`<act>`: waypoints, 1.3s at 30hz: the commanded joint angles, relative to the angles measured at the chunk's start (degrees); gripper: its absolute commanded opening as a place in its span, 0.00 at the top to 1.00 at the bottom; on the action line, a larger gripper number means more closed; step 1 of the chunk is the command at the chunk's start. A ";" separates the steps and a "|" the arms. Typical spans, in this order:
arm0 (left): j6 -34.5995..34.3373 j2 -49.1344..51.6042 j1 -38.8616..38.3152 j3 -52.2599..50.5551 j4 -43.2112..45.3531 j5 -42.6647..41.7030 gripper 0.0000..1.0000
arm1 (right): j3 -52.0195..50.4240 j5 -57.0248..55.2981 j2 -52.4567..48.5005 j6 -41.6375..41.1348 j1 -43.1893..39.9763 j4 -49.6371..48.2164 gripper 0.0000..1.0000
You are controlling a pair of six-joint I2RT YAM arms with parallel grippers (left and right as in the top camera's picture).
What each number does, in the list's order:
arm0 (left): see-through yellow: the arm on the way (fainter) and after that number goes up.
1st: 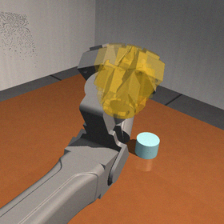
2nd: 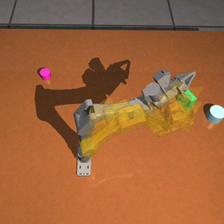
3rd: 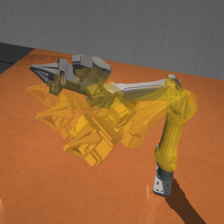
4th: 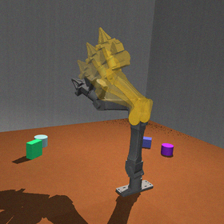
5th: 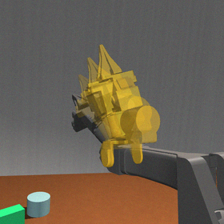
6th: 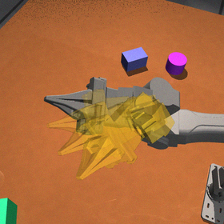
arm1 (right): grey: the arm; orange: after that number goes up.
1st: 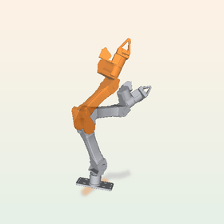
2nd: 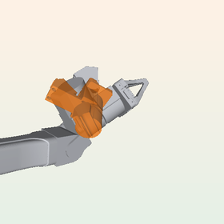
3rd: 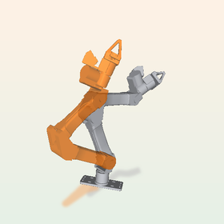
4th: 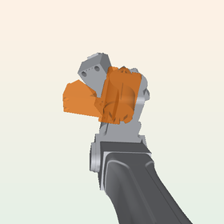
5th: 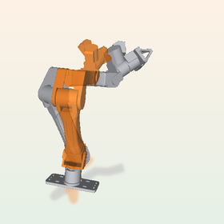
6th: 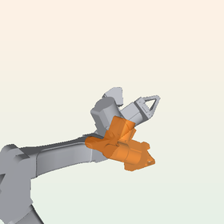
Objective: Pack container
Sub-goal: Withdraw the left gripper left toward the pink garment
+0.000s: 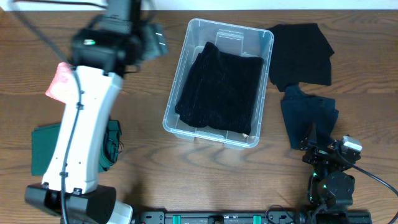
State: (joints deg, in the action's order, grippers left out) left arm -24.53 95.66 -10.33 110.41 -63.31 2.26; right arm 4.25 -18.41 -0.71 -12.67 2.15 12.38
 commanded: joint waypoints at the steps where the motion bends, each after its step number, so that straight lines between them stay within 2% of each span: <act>1: -1.03 -0.63 3.91 0.61 -1.29 -5.60 0.13 | -0.20 0.00 0.22 -0.59 -0.26 0.07 0.01; 8: 1.81 -0.61 8.96 0.46 -3.78 -5.64 0.12 | -0.20 0.00 0.22 -0.59 -0.26 0.07 0.01; 23: 1.79 -0.61 17.22 0.46 -12.04 -4.15 0.11 | -0.20 0.00 0.22 -0.59 -0.26 0.07 0.01; 25: 1.79 -0.61 17.99 0.46 -12.55 -4.15 0.07 | -0.20 0.00 0.22 -0.59 -0.26 0.07 0.01; 32: 1.77 -0.61 20.68 0.46 -12.90 -4.17 0.04 | -0.20 0.00 0.22 -0.59 -0.26 0.07 0.01; 34: 1.77 -0.59 21.27 0.46 -12.94 -4.17 0.00 | -0.20 0.00 0.22 -0.59 -0.26 0.07 0.01; 39: 1.79 -0.59 21.68 0.44 -13.40 -4.15 0.02 | -0.20 0.00 0.22 -0.59 -0.26 0.07 0.01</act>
State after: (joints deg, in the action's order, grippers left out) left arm -23.51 95.46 11.07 110.39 -76.27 -2.61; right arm 4.25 -18.41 -0.71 -12.67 2.15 12.38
